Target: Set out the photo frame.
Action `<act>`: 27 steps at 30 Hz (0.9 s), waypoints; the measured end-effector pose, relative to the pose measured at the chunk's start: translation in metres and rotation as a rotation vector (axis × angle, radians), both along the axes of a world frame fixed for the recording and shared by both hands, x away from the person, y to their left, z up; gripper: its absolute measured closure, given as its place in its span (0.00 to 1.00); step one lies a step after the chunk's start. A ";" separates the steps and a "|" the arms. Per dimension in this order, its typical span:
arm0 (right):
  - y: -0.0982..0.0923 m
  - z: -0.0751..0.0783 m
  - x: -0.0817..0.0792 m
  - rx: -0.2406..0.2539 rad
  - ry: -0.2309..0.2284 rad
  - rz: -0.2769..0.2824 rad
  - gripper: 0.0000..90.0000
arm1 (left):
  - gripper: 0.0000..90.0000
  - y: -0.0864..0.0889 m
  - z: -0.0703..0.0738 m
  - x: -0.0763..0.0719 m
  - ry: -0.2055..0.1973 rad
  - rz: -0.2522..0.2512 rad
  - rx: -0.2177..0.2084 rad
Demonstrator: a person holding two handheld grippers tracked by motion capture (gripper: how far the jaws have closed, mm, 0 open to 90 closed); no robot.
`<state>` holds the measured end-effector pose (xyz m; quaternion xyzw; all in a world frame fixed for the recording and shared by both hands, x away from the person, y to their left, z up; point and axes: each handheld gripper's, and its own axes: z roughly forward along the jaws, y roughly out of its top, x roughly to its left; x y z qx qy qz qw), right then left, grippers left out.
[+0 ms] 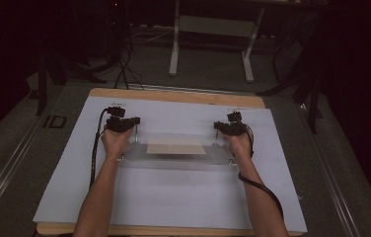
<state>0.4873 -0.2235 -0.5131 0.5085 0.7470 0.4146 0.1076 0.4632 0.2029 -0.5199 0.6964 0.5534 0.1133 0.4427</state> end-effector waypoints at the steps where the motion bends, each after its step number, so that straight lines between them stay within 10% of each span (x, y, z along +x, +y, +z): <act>1: 0.000 0.000 0.000 -0.003 0.000 0.001 0.93 | 0.95 0.000 0.000 0.001 0.008 0.004 -0.008; 6: 0.002 0.002 -0.005 -0.062 -0.048 0.012 0.86 | 0.96 0.001 0.000 0.001 0.015 0.006 -0.015; 27: -0.031 0.012 -0.072 -0.051 -0.211 0.099 0.76 | 0.96 0.000 0.001 0.005 0.046 0.014 -0.022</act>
